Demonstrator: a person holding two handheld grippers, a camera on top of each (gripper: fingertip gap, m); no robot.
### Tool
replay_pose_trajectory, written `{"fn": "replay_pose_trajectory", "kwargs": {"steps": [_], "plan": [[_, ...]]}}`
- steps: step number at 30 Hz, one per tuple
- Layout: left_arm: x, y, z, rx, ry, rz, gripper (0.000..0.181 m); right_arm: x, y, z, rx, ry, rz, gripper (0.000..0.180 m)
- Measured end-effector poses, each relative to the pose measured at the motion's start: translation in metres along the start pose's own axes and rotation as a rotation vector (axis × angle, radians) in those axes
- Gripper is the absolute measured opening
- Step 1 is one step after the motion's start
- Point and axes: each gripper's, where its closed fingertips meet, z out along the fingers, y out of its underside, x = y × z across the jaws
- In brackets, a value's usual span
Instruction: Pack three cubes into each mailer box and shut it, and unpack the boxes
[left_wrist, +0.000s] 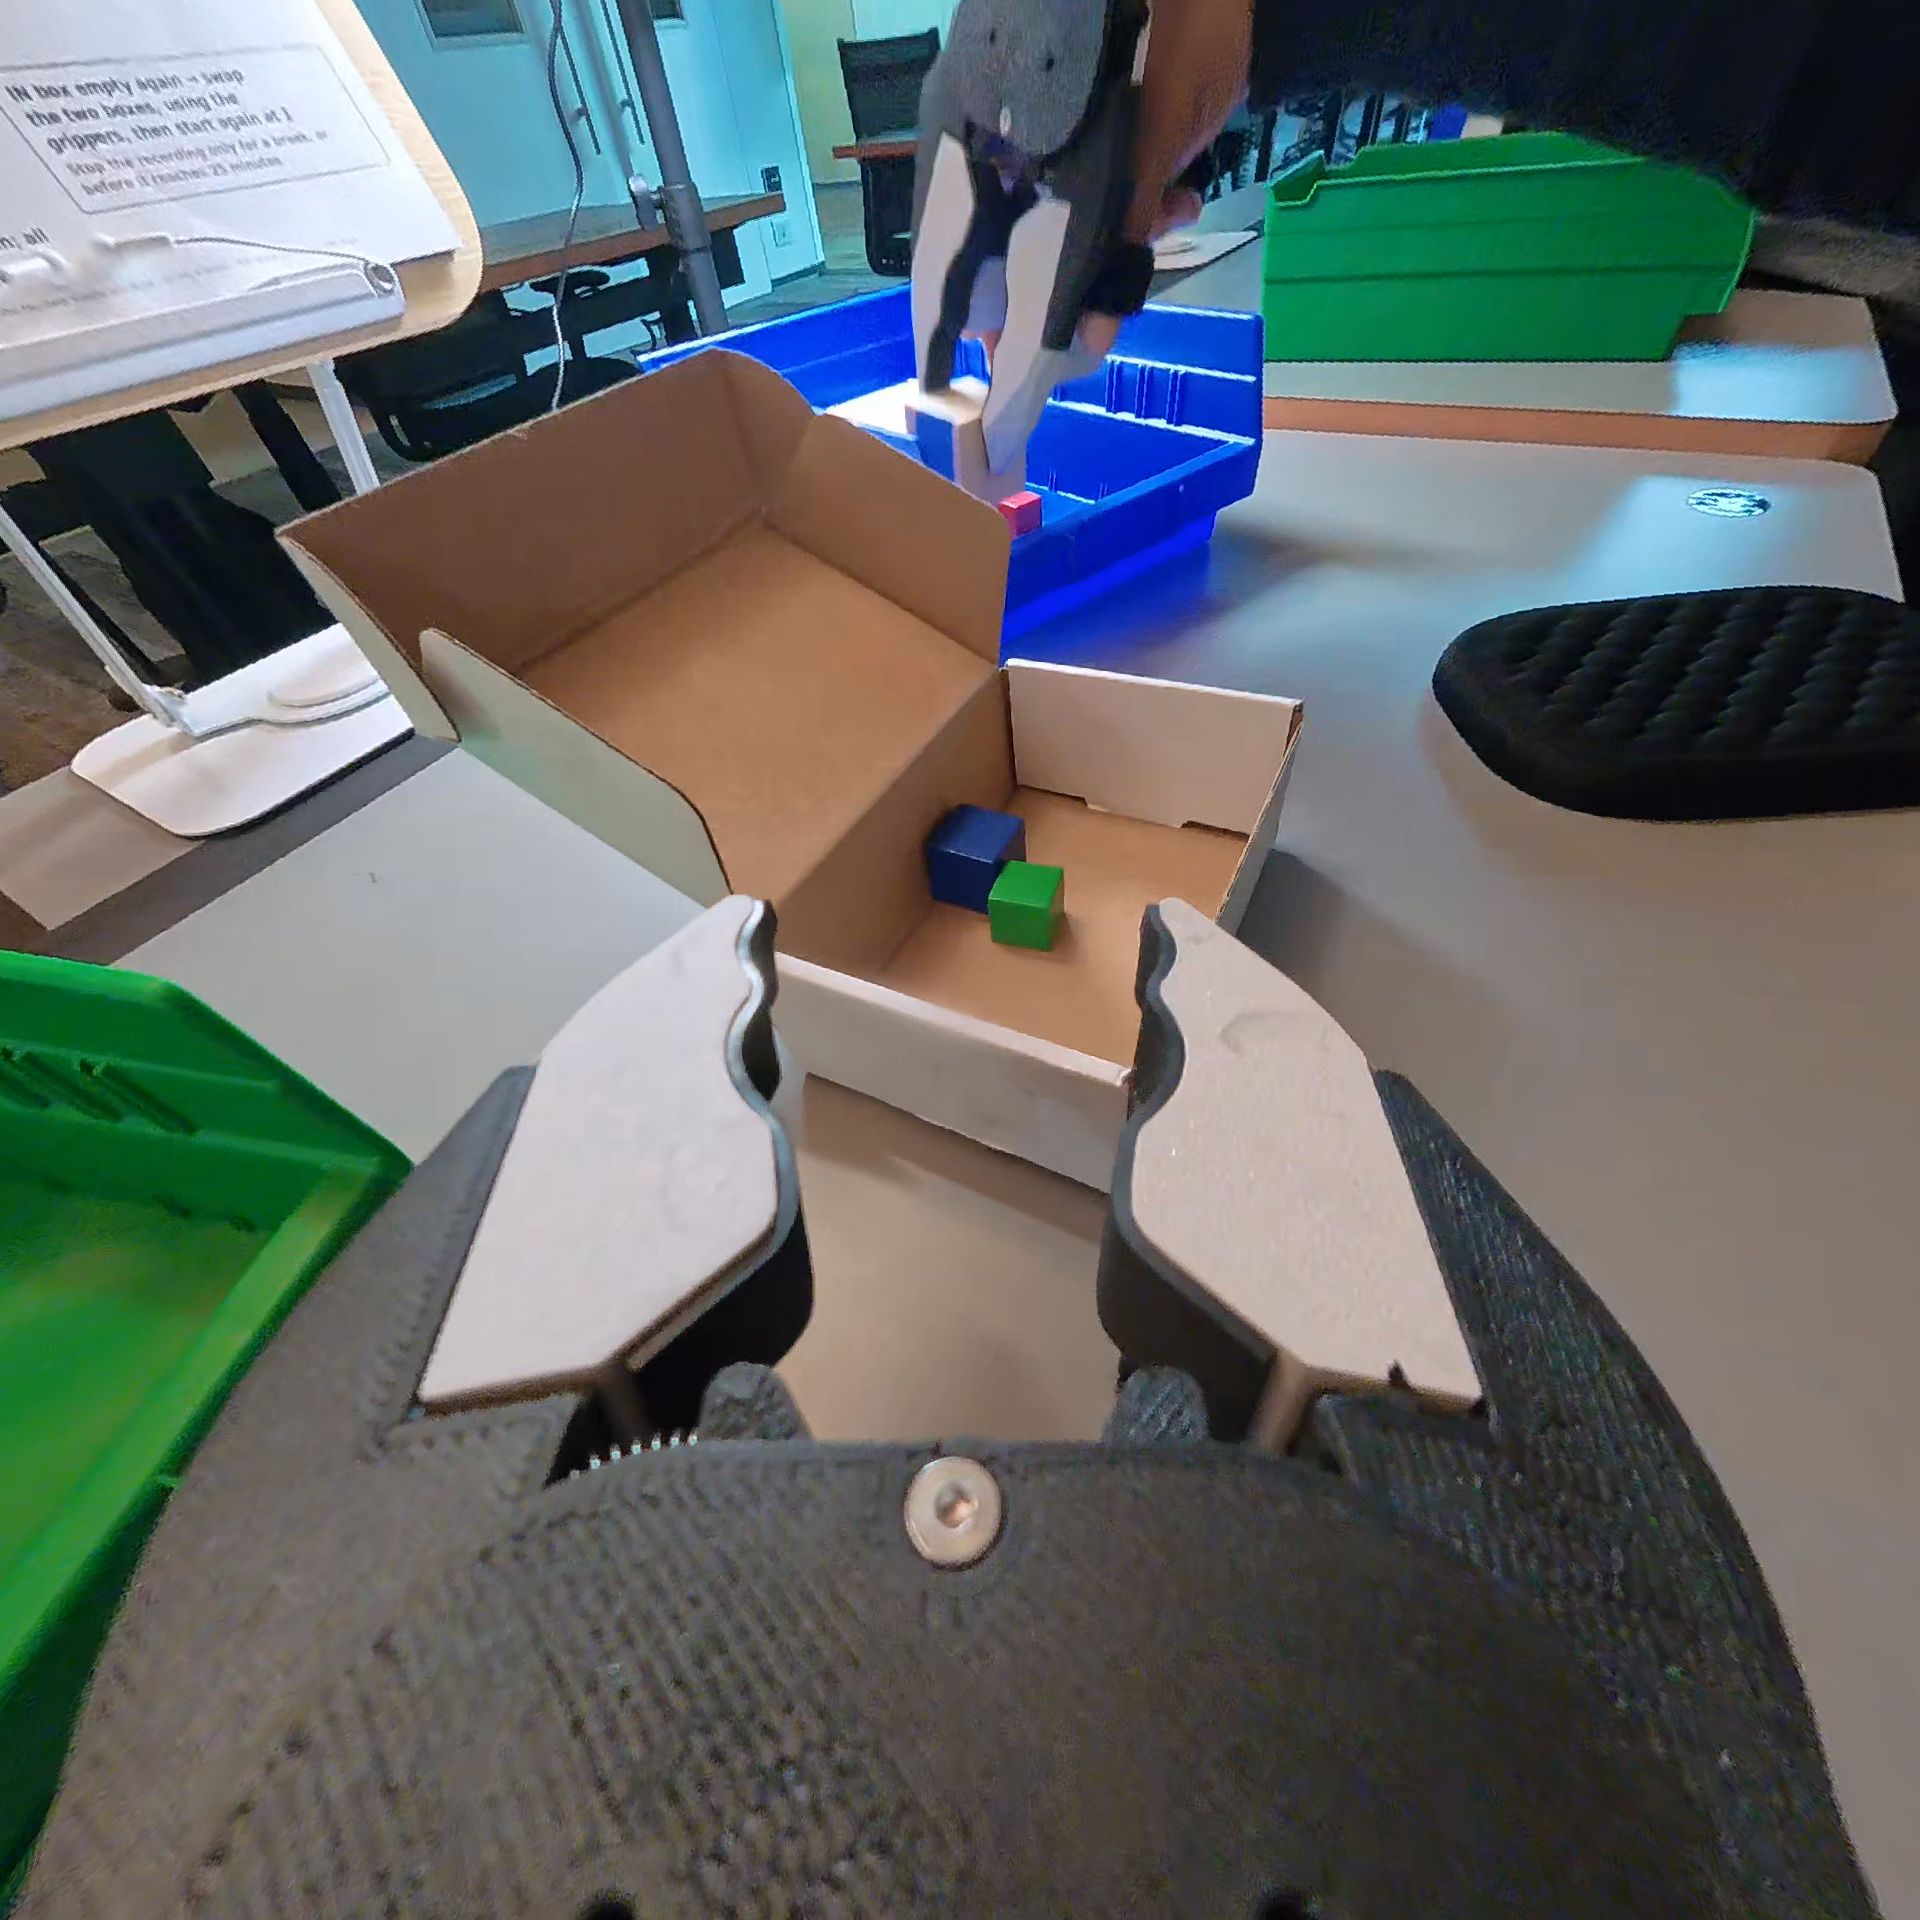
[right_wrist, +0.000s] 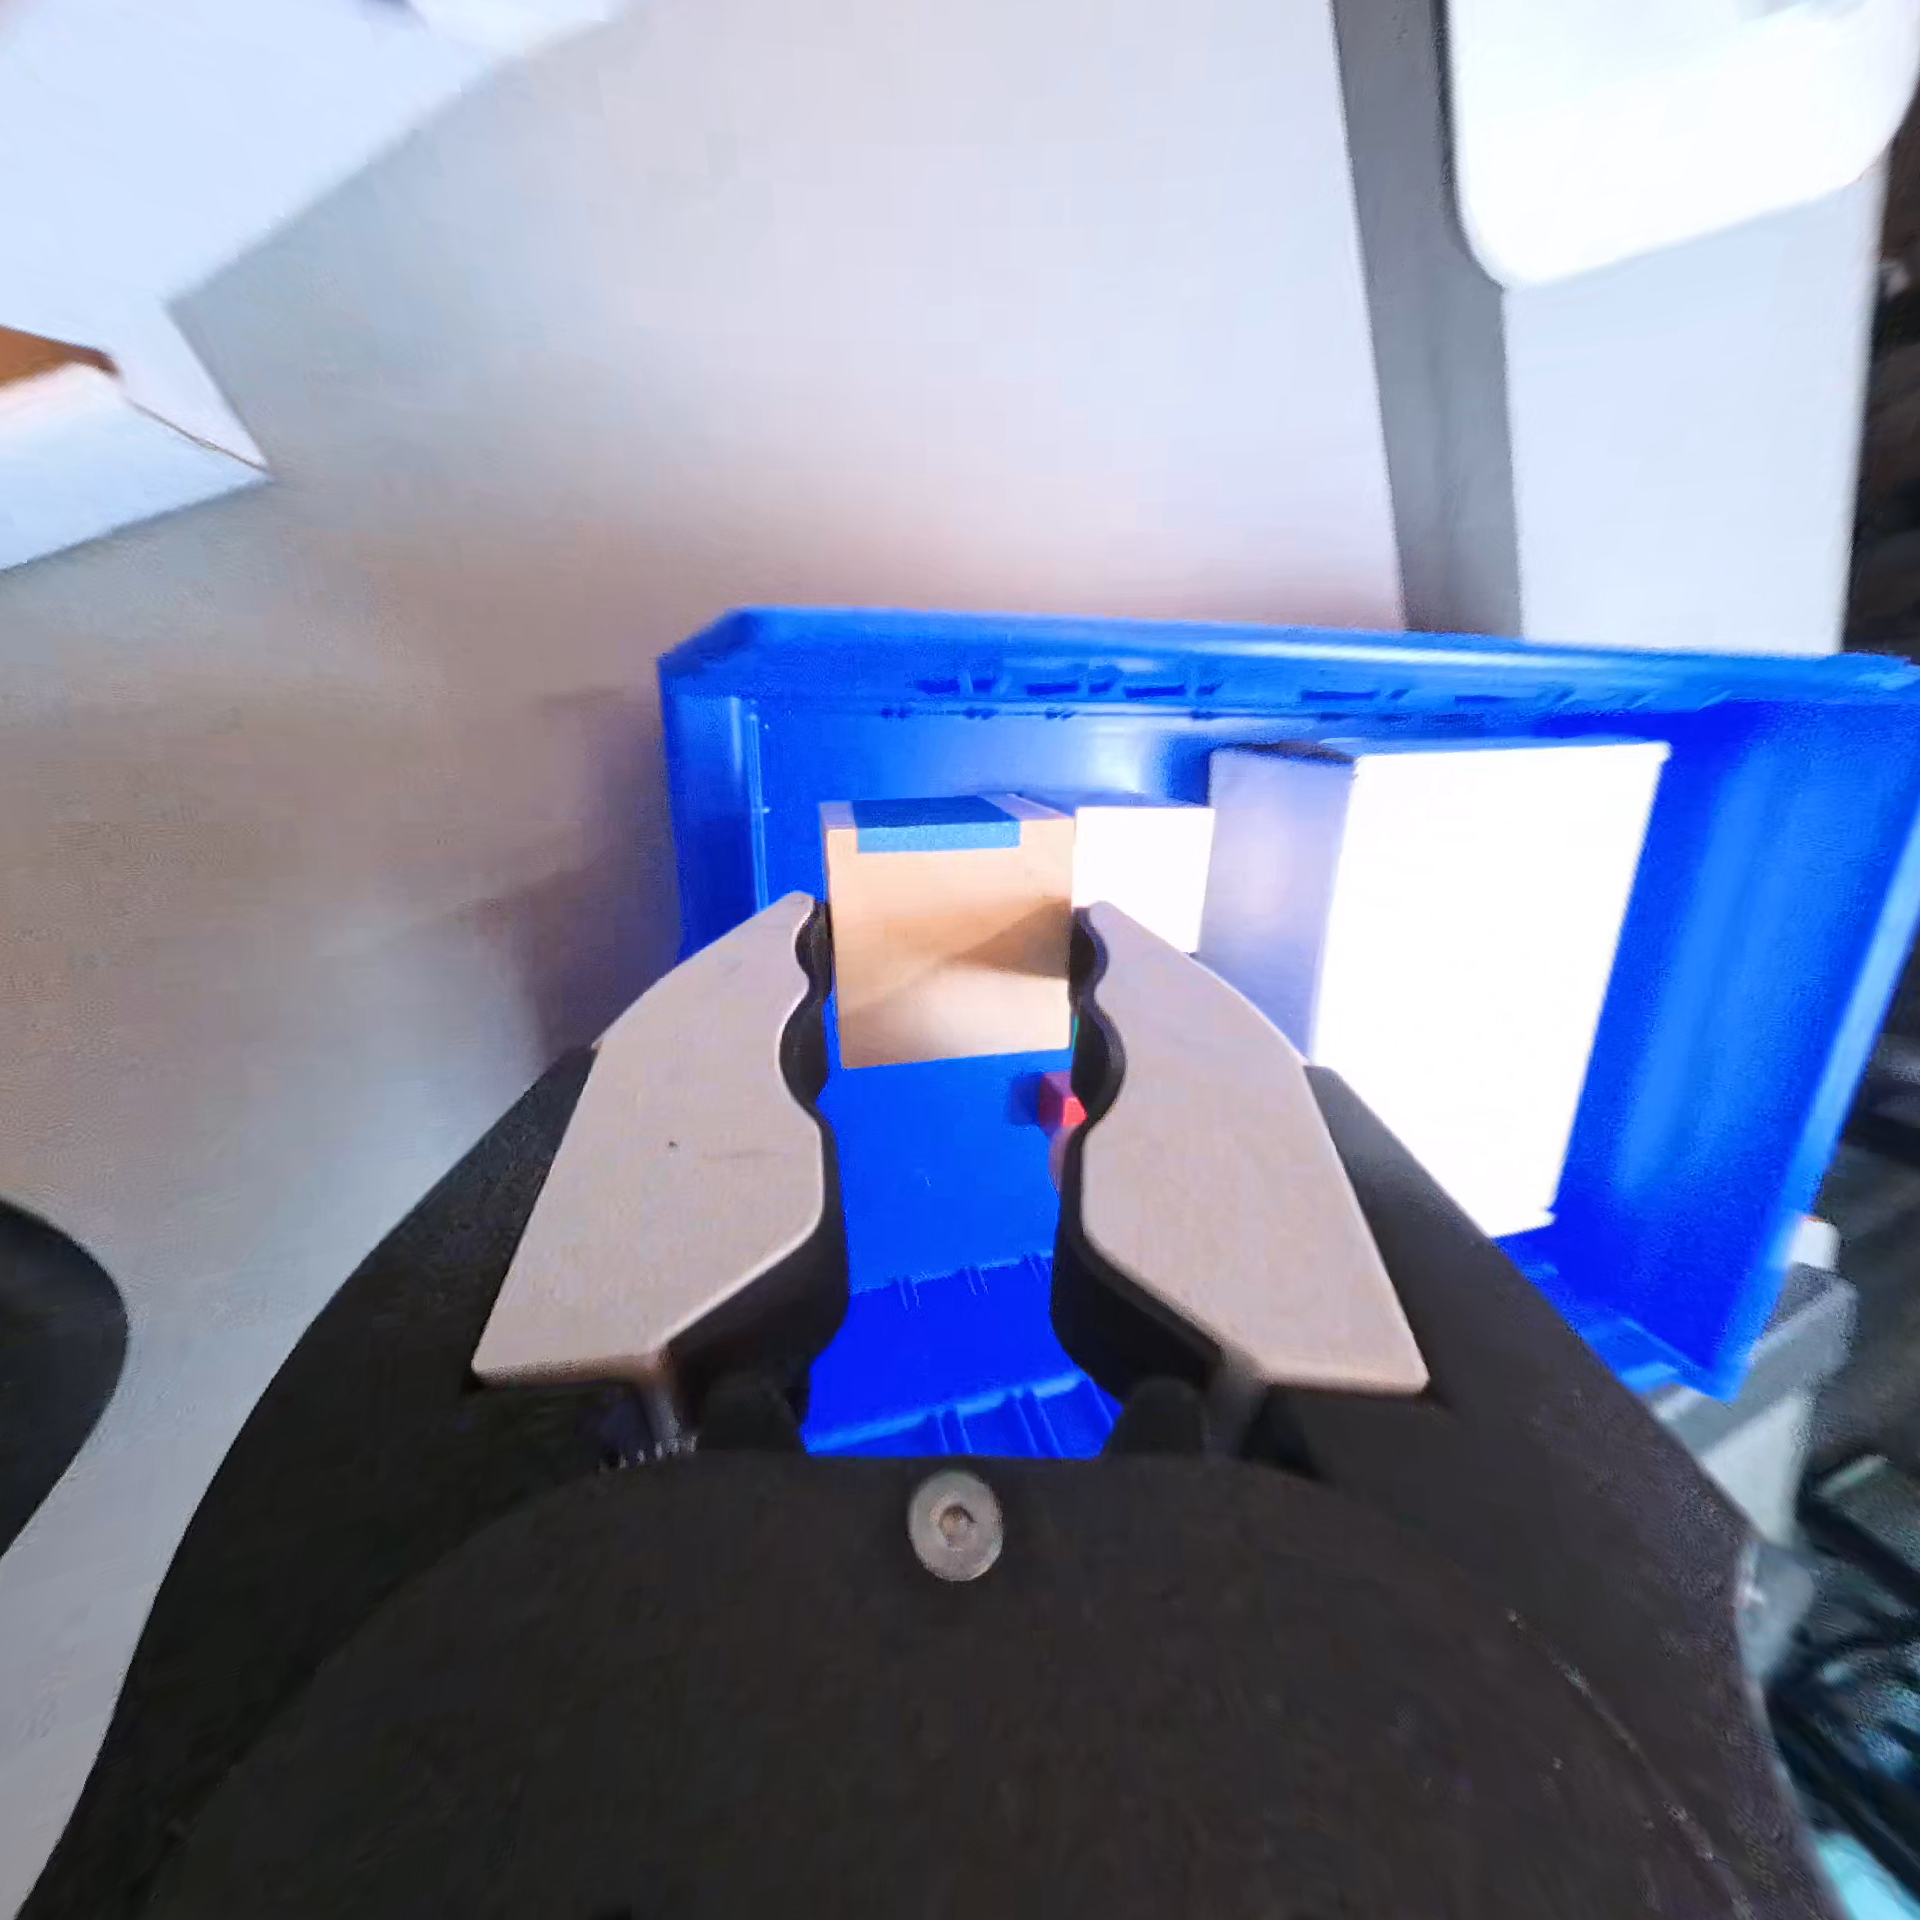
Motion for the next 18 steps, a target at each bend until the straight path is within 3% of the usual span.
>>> {"fn": "replay_pose_trajectory", "kwargs": {"steps": [7, 14, 18], "plan": [[-0.005, 0.006, 0.002, -0.016, -0.008, -0.021, 0.065, -0.005, 0.026, 0.051, -0.049, -0.103, 0.048, 0.044], [-0.005, 0.007, 0.002, -0.020, -0.008, -0.014, 0.065, -0.006, 0.026, 0.061, -0.058, -0.107, 0.034, 0.044], [-0.006, 0.005, 0.000, -0.015, -0.011, -0.014, 0.064, -0.003, 0.011, 0.042, 0.010, -0.070, 0.054, 0.051]]}}
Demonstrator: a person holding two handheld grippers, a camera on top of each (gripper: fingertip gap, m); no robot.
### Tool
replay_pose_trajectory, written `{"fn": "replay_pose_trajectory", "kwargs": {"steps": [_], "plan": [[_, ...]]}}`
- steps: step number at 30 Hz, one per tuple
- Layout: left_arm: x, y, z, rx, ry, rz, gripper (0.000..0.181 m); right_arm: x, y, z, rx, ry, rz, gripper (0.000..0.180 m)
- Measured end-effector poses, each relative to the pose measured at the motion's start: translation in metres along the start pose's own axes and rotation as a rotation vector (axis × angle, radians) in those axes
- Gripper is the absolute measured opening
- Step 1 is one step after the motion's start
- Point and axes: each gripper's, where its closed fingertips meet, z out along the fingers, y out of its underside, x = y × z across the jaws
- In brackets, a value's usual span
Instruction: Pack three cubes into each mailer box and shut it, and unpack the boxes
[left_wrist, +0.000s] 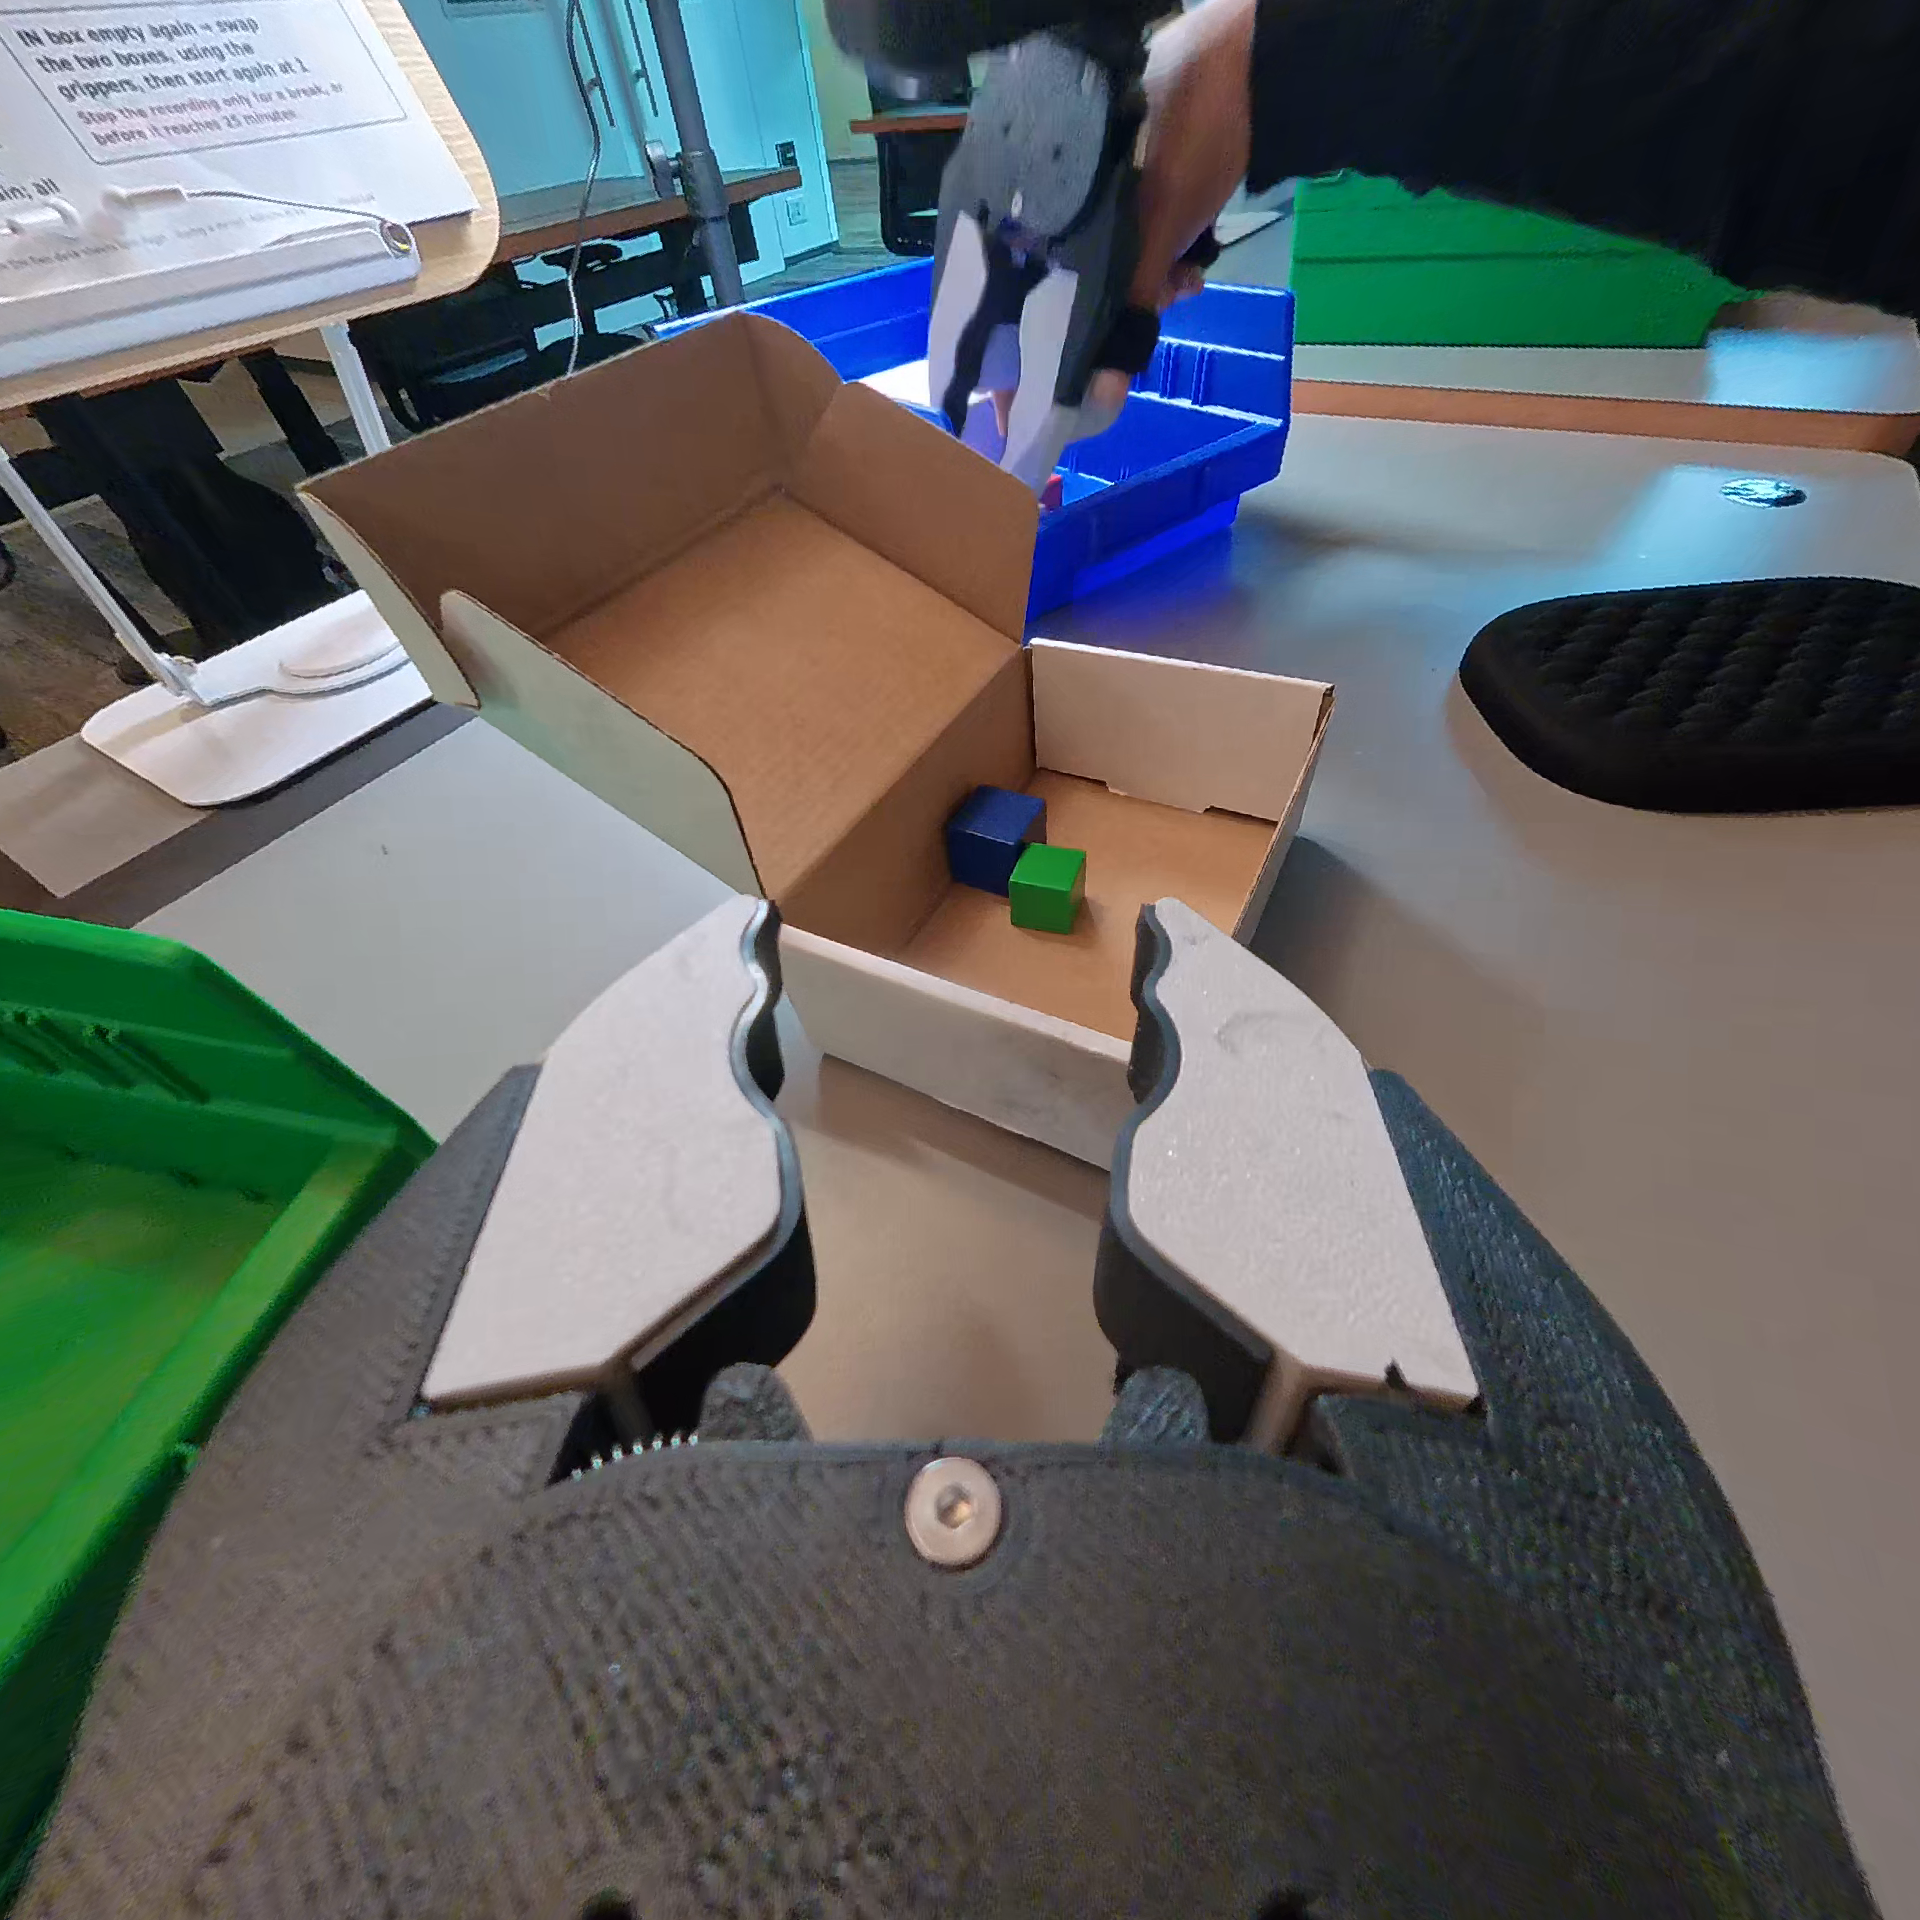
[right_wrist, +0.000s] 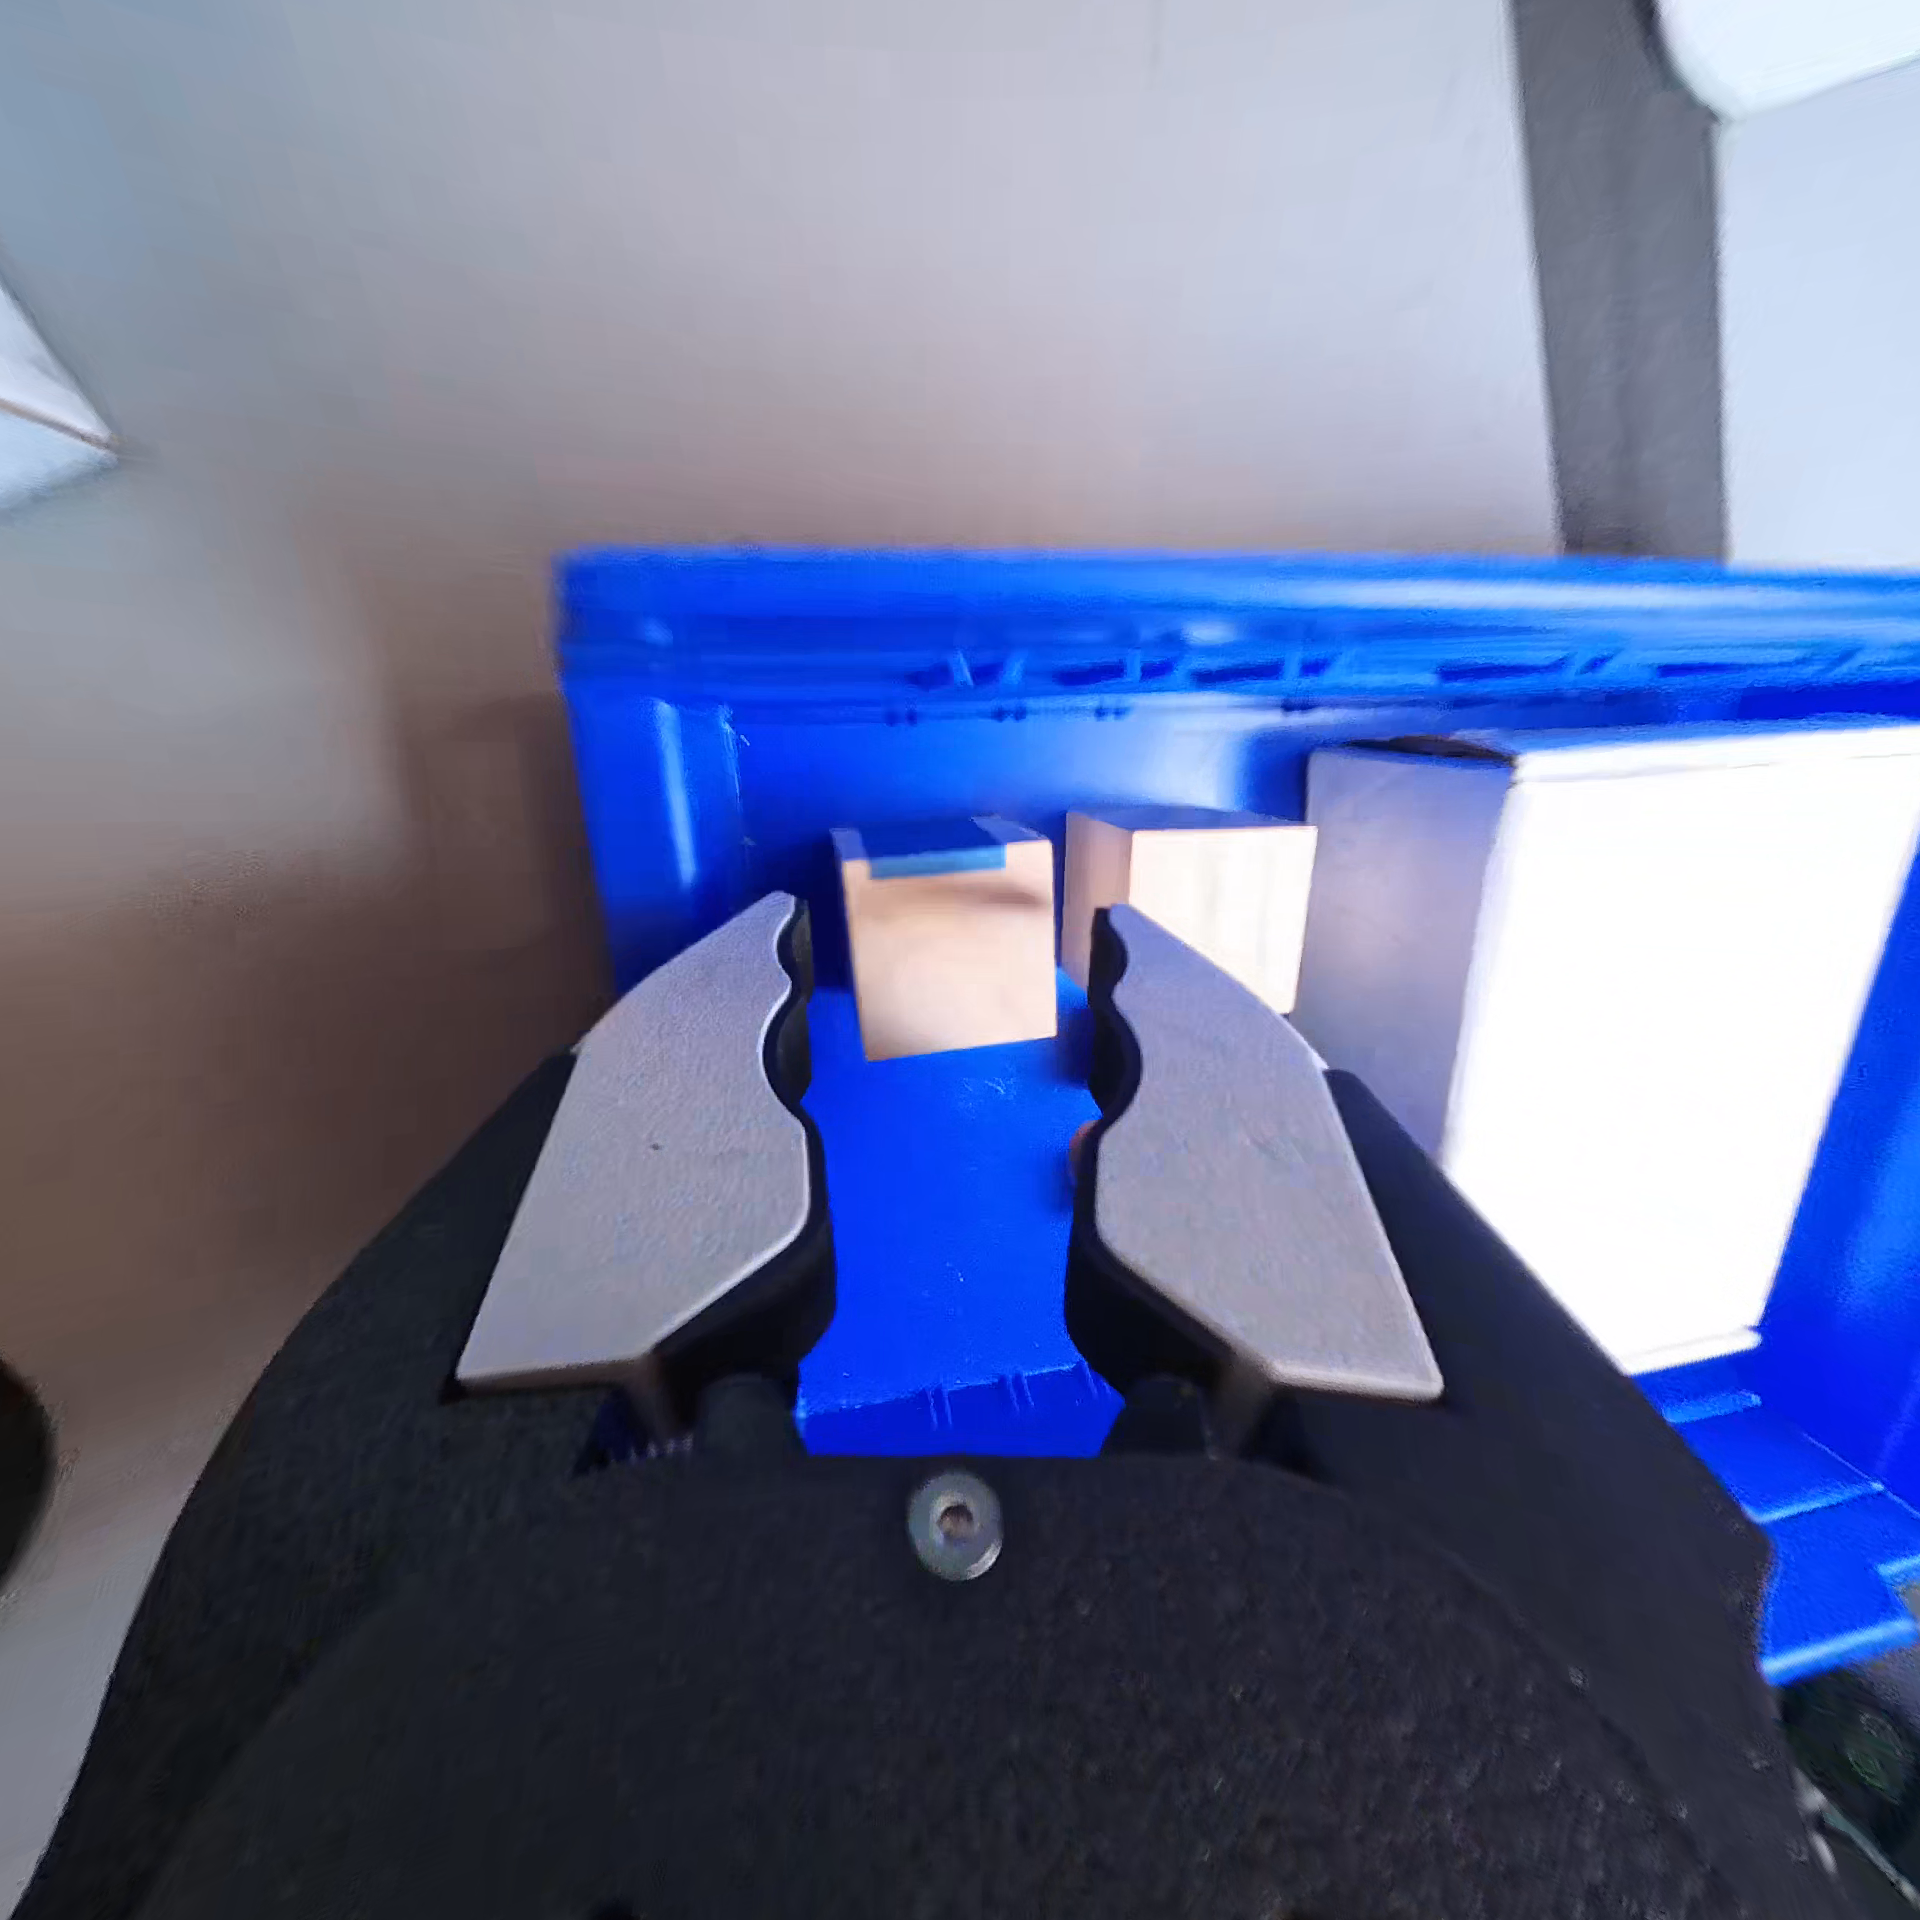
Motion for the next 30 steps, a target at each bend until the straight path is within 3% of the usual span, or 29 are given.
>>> {"fn": "replay_pose_trajectory", "kwargs": {"steps": [6, 8, 11, 17, 22, 30], "plan": [[0.000, -0.003, 0.000, 0.007, -0.001, 0.004, 0.064, -0.063, -0.100, -0.108, 0.381, 0.053, -0.172, 0.044], [0.001, -0.001, 0.001, 0.002, 0.006, 0.004, 0.065, -0.100, -0.122, -0.122, 0.390, 0.041, -0.292, 0.042], [0.003, 0.001, 0.002, -0.009, 0.005, 0.018, 0.065, -0.149, -0.134, -0.104, 0.271, -0.006, -0.447, 0.042], [-0.002, 0.002, -0.001, -0.011, -0.016, 0.028, 0.064, -0.199, -0.125, -0.023, 0.038, -0.070, -0.592, 0.040], [-0.003, 0.002, -0.002, -0.012, -0.016, 0.038, 0.063, -0.198, -0.123, 0.013, -0.004, -0.035, -0.597, 0.038], [-0.003, 0.002, -0.003, -0.016, -0.018, 0.059, 0.062, -0.174, -0.118, 0.025, -0.060, 0.068, -0.582, 0.035]]}}
